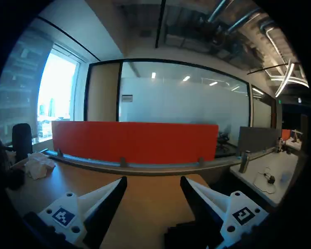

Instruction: Fold towel

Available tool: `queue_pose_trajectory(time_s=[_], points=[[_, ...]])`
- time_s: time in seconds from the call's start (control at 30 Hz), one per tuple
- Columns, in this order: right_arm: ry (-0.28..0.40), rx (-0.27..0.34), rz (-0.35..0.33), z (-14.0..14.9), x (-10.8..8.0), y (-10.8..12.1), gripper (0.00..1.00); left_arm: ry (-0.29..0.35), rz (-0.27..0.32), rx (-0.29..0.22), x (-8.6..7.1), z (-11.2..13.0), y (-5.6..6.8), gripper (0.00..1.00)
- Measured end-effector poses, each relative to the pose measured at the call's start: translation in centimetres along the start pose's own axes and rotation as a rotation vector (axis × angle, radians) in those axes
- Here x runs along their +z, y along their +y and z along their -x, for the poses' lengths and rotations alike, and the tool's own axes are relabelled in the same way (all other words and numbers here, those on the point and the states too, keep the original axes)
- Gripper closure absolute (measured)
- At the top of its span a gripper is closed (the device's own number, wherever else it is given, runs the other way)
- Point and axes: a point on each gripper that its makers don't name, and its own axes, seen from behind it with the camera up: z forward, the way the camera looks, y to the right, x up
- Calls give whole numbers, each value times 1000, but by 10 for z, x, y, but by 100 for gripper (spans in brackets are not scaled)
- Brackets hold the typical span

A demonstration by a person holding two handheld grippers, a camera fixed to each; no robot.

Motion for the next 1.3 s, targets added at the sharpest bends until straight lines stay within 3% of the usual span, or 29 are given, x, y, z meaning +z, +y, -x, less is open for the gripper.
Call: queue_pose_trajectory(time_s=[0.27, 0.57, 0.97, 1.3], points=[[9, 36, -63, -8, 13, -56, 1, 26, 1, -20, 0, -10, -5, 8], [56, 49, -53, -23, 22, -97, 1, 42, 9, -28, 3, -16, -5, 8], [40, 57, -53, -19, 25, -112, 1, 18, -9, -4, 6, -3, -10, 8], [38, 54, -62, -26, 23, -116, 1, 38, 11, -28, 10, 7, -4, 8]])
